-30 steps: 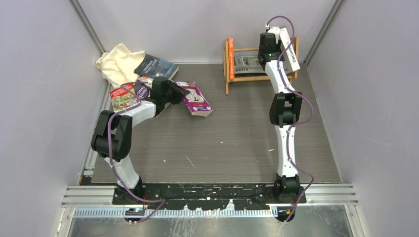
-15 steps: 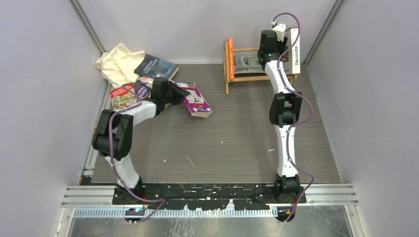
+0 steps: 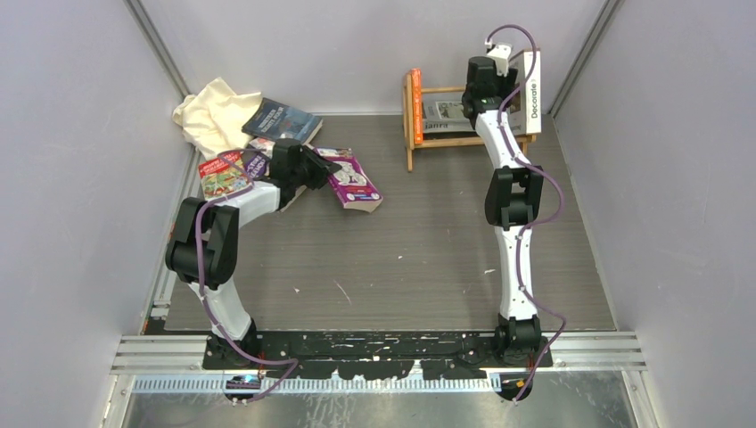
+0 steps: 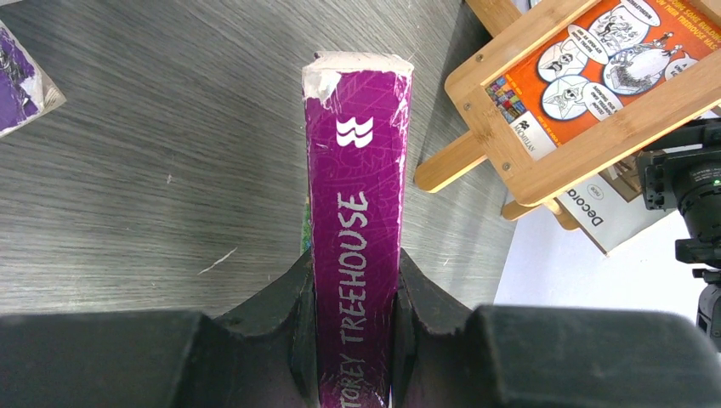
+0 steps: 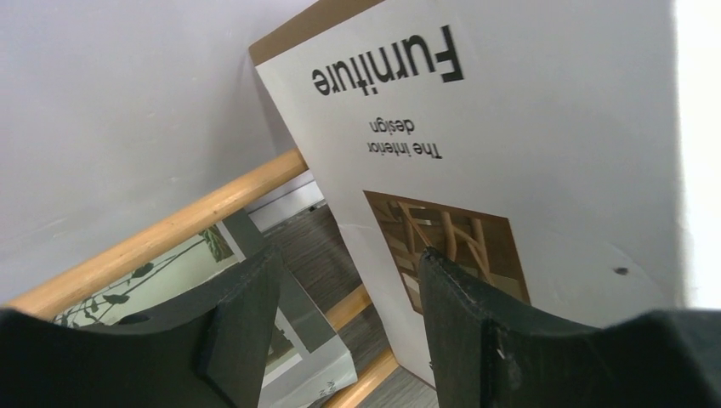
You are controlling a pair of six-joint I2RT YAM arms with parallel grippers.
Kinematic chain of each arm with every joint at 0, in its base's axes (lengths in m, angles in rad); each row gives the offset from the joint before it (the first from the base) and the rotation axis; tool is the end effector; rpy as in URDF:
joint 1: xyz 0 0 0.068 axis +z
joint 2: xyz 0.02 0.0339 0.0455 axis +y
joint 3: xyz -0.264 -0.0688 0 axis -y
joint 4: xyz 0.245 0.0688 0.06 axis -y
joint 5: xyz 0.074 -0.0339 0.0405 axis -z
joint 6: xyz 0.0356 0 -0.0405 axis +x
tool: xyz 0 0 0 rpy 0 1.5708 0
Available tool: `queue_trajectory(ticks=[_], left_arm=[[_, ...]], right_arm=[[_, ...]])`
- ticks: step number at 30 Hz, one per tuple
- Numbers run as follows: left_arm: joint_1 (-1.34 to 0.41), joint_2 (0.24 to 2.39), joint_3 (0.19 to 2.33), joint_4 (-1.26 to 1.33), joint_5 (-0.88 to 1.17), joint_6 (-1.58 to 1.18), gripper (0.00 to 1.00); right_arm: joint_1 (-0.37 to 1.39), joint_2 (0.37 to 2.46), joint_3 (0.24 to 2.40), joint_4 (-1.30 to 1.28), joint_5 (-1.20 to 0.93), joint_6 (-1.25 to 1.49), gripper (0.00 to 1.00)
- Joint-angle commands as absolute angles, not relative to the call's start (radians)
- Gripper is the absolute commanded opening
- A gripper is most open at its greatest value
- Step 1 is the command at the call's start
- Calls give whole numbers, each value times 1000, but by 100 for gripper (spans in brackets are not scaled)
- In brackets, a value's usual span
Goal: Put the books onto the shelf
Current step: Adjust the book on the shelf.
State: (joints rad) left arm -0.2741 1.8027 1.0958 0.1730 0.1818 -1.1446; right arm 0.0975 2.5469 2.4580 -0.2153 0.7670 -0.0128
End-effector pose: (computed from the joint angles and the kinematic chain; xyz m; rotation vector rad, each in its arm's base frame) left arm 0.3831 -0.1144 0.2015 -0.8501 2.1082 -1.0005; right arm 0.5827 0.0322 0.2696 0.4238 1.7873 -0.6552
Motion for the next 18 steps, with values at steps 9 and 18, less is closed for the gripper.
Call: queue_trajectory(ticks=[9,18], left_arm=[[-243,1762,1123,317,245,-1151,0],[-227,1719,1102,315,264,-1140,0]], right_arm=[[177,2444,2427,-276,699,54,66],[215,2388,2356,-325,669,48,68]])
